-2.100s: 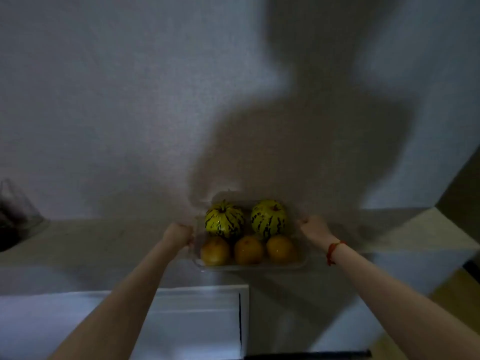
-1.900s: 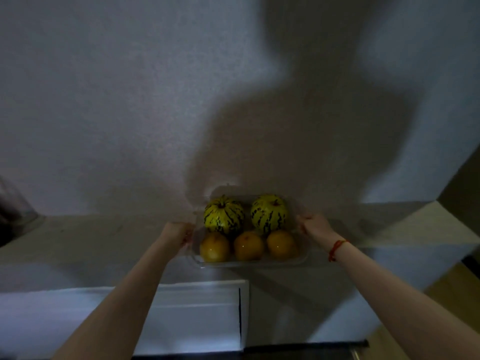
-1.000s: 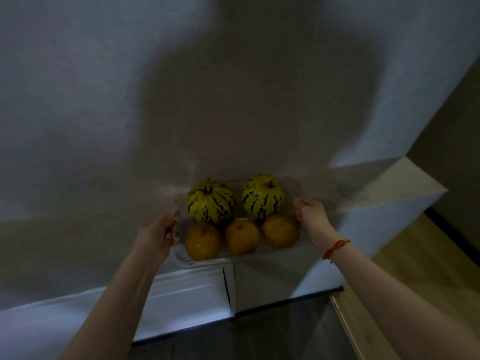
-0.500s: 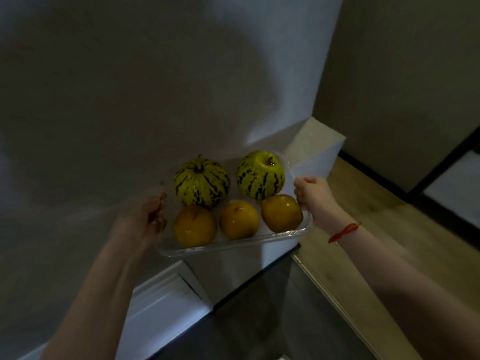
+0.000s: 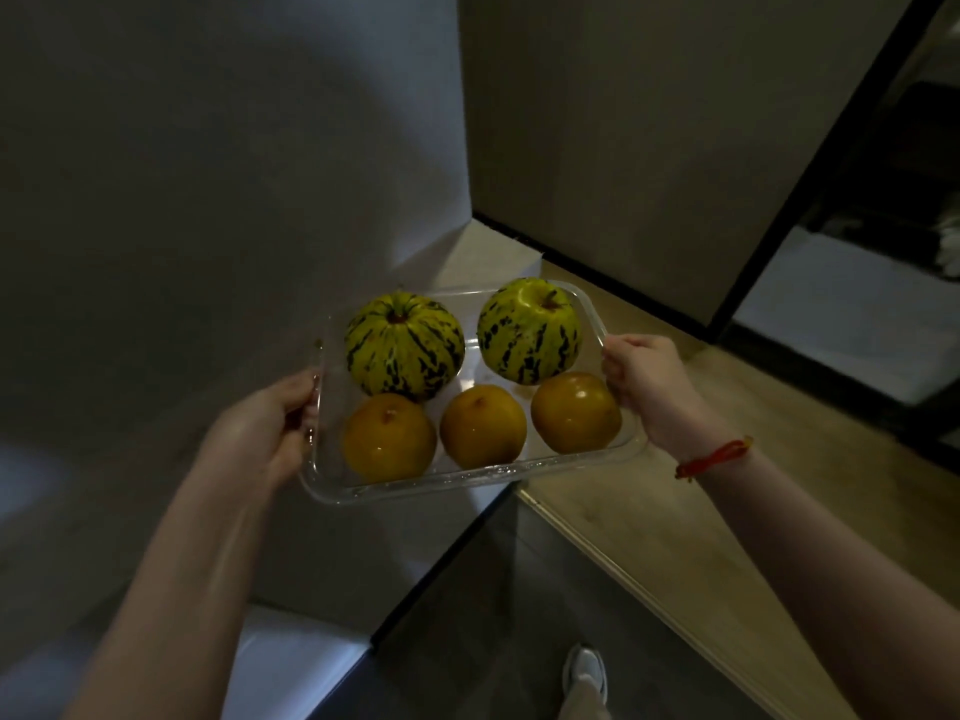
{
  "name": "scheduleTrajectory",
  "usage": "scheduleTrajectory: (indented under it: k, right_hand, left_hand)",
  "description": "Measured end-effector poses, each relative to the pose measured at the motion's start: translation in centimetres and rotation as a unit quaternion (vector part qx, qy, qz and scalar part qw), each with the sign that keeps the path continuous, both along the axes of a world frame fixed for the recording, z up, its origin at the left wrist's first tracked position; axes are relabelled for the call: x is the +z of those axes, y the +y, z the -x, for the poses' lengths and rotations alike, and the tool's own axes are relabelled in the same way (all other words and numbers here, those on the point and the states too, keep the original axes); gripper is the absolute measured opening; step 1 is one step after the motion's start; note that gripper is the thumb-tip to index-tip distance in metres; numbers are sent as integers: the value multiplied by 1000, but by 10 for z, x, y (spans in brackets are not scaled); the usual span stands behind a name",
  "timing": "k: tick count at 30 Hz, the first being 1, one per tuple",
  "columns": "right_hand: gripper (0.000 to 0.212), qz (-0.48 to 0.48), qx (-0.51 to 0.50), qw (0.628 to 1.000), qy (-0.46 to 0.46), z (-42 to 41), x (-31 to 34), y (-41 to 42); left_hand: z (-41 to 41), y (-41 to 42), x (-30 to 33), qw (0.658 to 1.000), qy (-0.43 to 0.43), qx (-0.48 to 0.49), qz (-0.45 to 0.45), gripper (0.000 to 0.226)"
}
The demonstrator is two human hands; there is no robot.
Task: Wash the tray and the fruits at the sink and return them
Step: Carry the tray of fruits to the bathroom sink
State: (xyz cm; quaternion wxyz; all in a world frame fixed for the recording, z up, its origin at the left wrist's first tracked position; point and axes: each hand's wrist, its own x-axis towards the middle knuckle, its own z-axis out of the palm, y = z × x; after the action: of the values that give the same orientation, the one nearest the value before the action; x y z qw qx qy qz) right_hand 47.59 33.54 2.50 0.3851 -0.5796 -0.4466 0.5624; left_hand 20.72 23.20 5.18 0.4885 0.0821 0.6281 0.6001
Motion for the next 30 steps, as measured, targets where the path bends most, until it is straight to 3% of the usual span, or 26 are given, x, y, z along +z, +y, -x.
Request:
scheduleTrajectory:
  k: [13, 24, 30]
  right_hand:
    - [40, -21, -37, 998, -37, -147, 17, 118]
    - [27, -13, -152, 988, -28, -275, 10, 211]
    - [43, -27, -204, 978, 11, -347, 6, 285]
  left_hand:
    - [-133, 155, 9, 998, 21, -62, 5, 27]
    - [-256, 308, 20, 984, 4, -179, -12, 28]
    - [-324, 417, 7, 970, 13, -240, -27, 28]
